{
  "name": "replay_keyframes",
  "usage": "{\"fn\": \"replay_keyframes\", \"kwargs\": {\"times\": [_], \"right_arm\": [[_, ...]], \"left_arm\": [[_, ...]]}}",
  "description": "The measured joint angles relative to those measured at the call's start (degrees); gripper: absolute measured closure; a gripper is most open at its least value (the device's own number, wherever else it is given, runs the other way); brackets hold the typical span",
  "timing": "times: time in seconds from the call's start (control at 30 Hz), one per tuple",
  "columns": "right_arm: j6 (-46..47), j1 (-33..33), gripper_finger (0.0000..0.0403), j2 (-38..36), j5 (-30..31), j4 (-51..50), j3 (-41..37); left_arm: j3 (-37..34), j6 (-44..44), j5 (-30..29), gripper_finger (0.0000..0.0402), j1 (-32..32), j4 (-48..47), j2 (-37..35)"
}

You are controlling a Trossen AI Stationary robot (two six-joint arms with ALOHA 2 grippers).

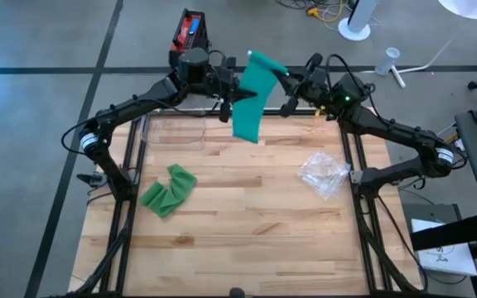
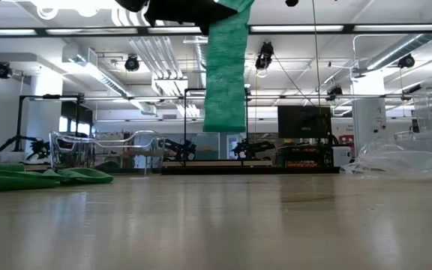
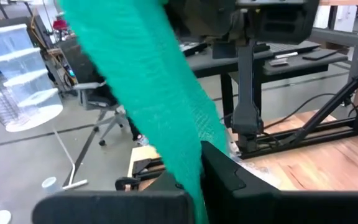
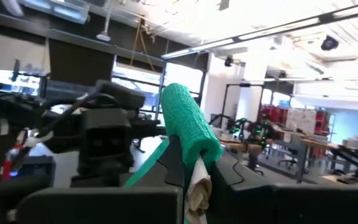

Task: Roll bandage
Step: Roll the blue bandage

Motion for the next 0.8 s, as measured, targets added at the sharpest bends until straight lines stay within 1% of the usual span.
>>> {"fn": "replay_keyframes", "kwargs": {"times": [0.13, 0.23, 0.37, 0.5, 0.6, 0.67, 0.73, 0.8], "right_arm": [[-0.29, -0.02, 0.0389, 0.00, -0.52, -0.54, 0.00], [-0.63, 0.33, 0.0389, 0.00, -2.42, -0.05, 0.00], [0.97, 1.56, 0.0389, -0.26, -3.72, 0.68, 0.09], [0.07, 3.40, 0.0389, -2.85, -3.74, -2.51, 0.07], [-1.52, 4.31, 0.0389, -5.83, -3.68, -5.38, -0.80], [-1.79, 4.74, 0.0389, -7.61, -3.69, -6.11, -1.75], [-1.84, 4.84, 0.0389, -9.57, -3.74, -6.34, -3.09], [-2.55, 4.84, 0.0389, -10.99, -4.04, -6.01, -3.97]], "left_arm": [[-0.25, -0.81, -0.04, 0.0401, -0.90, 1.03, -0.14], [-0.25, -0.66, -0.01, 0.0400, -1.79, 1.07, -0.49], [-0.29, 1.91, -0.36, 0.0378, -3.36, -0.01, -1.00], [-0.64, 5.53, -3.76, 0.0334, -4.63, -3.62, -4.99], [-2.93, 8.84, -10.02, 0.0292, -5.66, -5.40, -9.24], [-5.08, 9.47, -13.47, 0.0263, -6.00, -5.99, -11.79], [-7.27, 8.92, -13.67, 0.0236, -6.00, -5.13, -14.51], [-8.56, 8.09, -13.52, 0.0212, -5.98, -1.93, -16.91]]}}
